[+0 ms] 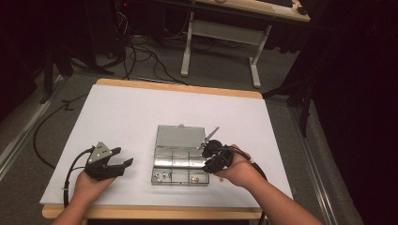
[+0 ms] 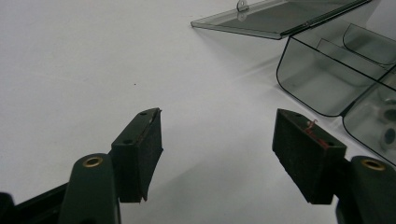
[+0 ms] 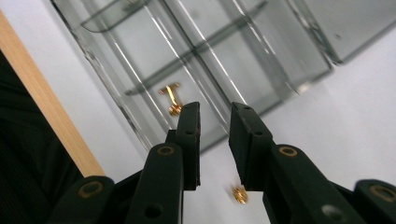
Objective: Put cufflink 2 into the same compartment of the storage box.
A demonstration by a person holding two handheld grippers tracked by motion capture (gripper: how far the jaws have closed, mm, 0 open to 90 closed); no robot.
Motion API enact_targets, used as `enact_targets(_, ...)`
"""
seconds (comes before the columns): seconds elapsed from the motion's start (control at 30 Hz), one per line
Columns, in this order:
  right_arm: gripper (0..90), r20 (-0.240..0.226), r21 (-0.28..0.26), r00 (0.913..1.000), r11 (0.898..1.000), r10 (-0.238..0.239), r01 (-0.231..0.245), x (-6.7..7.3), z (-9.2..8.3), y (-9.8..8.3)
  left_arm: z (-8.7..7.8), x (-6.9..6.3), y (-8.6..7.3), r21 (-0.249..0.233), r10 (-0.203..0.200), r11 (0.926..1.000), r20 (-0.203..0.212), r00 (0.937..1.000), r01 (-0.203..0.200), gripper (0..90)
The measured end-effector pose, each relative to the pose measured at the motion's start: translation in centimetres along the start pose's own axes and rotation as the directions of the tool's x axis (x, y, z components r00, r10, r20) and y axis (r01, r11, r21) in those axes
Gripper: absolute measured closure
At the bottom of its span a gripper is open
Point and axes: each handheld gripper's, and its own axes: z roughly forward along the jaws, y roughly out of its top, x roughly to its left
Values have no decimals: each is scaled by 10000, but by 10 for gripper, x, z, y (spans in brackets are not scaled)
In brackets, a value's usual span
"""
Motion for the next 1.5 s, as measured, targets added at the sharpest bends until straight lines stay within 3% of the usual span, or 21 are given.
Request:
enact_targets(0.2, 745, 323, -6, 9988, 9993, 363, -363, -11, -6, -16, 0, 0, 0, 29, 45, 10000, 12, 10000, -45, 337)
enact_targets(0.5, 706, 542, 50, 9936, 9951, 988, -992, -21, 5, -40, 0, 0, 0, -6, -20, 10000, 1, 10000, 20, 337)
enact_targets(0.87, 658, 327, 69, 9801, 9806, 1956, -1959, -23, 24, -61, 0, -1, 0, 7, 23, 10000, 13, 10000, -23, 337)
enact_targets(0.97, 656, 289, 72, 9827, 9831, 1827, -1830, -25, 30, -64, 0, -1, 0, -6, 22, 10000, 9, 10000, -22, 337)
enact_targets(1.0, 656, 268, 132, 9774, 9776, 2098, -2102, -23, 31, -65, 0, -1, 0, -5, 30, 10000, 8, 10000, -30, 337)
enact_targets(1.23, 679, 246, 262, 9816, 9815, 1892, -1899, -20, 42, -67, 0, -1, 0, -12, 39, 10000, -15, 10000, -39, 337)
enact_targets(1.5, 742, 420, 228, 9832, 9837, 1774, -1785, -18, 43, -68, 0, -1, 0, 8, 37, 10000, -13, 10000, -37, 337)
